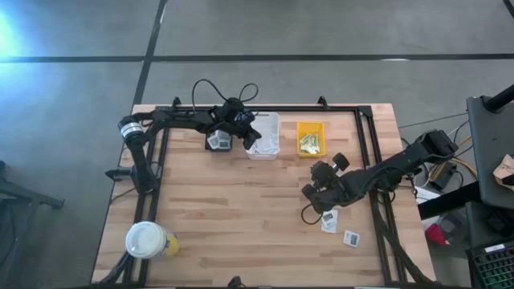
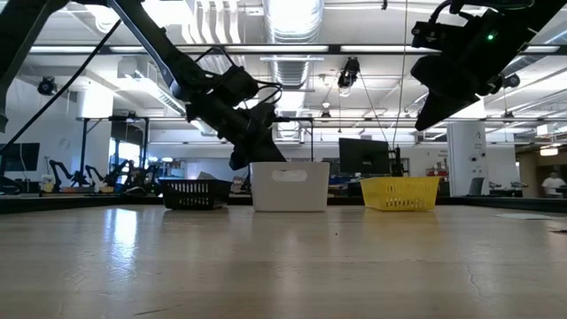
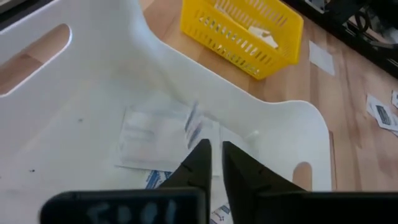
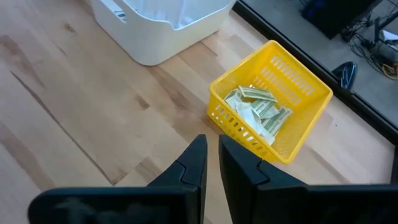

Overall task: Pick & Place First Aid Supplies
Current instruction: Put the blue bandage into the white bin, then put the towelette pack into the black basket

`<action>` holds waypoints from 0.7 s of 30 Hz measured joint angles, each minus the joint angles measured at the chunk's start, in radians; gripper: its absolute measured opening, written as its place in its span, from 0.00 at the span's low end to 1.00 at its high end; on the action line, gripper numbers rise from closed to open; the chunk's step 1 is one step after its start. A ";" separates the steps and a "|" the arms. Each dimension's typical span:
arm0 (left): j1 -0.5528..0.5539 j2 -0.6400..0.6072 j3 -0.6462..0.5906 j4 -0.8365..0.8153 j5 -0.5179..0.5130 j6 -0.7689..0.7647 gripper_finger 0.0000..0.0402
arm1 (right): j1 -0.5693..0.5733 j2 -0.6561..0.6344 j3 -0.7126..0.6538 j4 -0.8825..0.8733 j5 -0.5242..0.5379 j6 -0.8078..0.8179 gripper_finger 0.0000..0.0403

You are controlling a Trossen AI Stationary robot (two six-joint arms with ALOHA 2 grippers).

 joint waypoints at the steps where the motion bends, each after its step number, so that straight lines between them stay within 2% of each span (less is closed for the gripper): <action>1: 0.000 0.000 0.000 0.000 0.000 0.000 0.09 | 0.000 0.000 0.000 0.000 -0.001 0.000 0.09; 10: 0.016 0.000 0.030 0.000 -0.079 0.023 0.24 | 0.000 0.000 0.000 0.000 -0.008 -0.001 0.10; 16: 0.025 -0.041 0.065 -0.035 -0.077 0.079 0.24 | 0.001 0.000 0.000 0.000 -0.116 0.012 0.10; 21: -0.010 -0.102 0.061 -0.045 -0.064 0.122 0.24 | 0.001 0.000 0.001 0.000 -0.193 0.026 0.10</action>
